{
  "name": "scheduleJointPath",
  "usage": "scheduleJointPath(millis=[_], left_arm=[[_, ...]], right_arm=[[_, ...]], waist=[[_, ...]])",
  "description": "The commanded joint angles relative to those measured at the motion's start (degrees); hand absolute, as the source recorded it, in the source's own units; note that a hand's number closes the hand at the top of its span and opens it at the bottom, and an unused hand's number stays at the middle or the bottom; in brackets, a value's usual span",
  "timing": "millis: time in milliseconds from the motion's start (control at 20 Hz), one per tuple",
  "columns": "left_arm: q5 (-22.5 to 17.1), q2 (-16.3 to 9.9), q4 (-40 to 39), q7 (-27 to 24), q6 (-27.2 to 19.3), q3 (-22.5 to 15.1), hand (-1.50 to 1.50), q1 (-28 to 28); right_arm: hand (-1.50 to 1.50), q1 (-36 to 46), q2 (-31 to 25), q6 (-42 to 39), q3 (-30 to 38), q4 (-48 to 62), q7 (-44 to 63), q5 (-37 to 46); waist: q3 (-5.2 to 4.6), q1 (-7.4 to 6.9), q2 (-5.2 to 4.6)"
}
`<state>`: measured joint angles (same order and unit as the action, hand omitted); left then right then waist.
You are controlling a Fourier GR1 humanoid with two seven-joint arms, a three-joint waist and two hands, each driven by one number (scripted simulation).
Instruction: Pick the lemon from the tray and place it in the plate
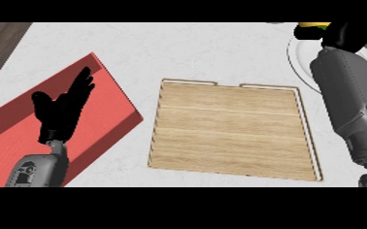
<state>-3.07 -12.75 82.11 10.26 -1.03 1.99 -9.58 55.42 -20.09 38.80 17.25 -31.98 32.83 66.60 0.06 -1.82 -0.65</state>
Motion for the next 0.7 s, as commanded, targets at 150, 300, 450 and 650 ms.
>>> scheduleJointPath(millis=[150,300,450,650], left_arm=[[-0.2,-0.5,-0.8,1.7,0.4,1.2,0.0,-2.5],[1.0,0.7,-1.4,-2.0,0.3,-0.1,0.0,0.9],[1.7,1.5,0.2,-1.1,-1.0,-0.5,0.0,1.0],[0.4,1.4,0.9,-1.2,0.2,0.1,0.0,1.5]], right_arm=[[1.5,-0.6,-6.0,4.4,4.7,11.0,-8.3,-4.3],[1.5,-0.2,-8.1,-0.4,5.6,15.0,-10.1,-5.6],[1.5,-1.2,-8.7,-4.9,7.2,17.0,-14.5,-8.5],[-1.5,-4.0,-11.0,-10.5,13.5,17.3,-21.9,-16.8]], waist=[[0.03,0.0,-0.13],[0.04,-0.4,-0.25],[0.08,-0.5,-0.21],[0.1,-0.16,-0.04]])
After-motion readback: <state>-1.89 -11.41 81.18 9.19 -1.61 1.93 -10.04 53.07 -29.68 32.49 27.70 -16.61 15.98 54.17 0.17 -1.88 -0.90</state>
